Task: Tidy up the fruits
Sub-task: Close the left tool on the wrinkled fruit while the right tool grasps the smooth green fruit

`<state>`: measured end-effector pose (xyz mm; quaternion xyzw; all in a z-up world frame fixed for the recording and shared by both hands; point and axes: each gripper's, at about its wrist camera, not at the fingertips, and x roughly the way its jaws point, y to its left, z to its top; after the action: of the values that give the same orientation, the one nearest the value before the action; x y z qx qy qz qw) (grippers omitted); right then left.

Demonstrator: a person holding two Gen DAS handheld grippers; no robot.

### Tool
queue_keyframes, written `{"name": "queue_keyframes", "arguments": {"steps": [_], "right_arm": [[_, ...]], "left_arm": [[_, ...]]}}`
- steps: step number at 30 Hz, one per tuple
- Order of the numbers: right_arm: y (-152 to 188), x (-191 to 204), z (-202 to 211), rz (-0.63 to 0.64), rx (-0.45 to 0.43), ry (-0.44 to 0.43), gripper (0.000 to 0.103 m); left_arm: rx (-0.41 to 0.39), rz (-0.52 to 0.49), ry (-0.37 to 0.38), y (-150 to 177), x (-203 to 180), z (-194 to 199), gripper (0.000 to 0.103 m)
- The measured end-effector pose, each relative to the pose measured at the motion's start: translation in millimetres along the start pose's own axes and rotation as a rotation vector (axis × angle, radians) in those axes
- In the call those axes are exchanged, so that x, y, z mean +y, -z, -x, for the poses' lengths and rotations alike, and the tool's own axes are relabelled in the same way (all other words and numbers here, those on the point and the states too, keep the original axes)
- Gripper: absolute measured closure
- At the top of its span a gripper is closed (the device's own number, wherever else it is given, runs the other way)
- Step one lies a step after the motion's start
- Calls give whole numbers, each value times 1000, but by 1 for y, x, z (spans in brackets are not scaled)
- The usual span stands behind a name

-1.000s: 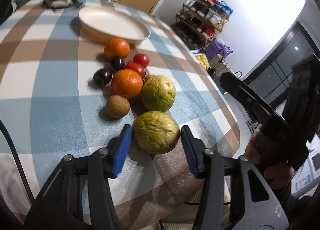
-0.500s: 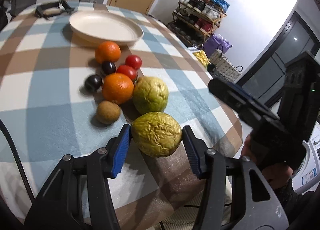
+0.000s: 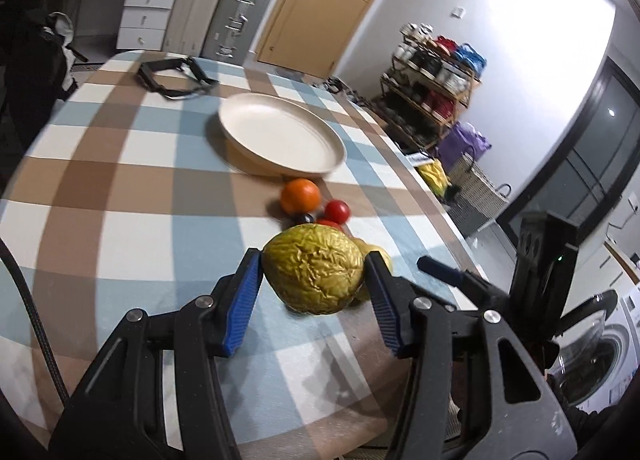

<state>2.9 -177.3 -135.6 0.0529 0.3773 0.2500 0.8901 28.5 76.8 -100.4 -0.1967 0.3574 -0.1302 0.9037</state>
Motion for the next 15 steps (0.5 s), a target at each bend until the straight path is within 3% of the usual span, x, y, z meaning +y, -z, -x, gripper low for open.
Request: {"name": "queue_keyframes", "arguments": {"steps": [3, 7, 9, 14, 15], "right_arm": [[-1, 4, -14, -10, 25, -37, 0], [-4, 6, -28, -13, 68, -70, 16], [-5, 6, -33, -20, 87, -76, 18], [-5, 7, -39, -19, 111, -97, 43], [-4, 7, -40, -20, 119, -103, 53]], "left_arm": [[-8, 7, -8, -4, 6, 3, 53], [-2, 16, -9, -5, 11, -2, 53], [-4, 19, -8, -7, 12, -4, 53], [3, 16, -9, -12, 12, -13, 53], [4, 17, -10, -13, 13, -14, 53]]}}
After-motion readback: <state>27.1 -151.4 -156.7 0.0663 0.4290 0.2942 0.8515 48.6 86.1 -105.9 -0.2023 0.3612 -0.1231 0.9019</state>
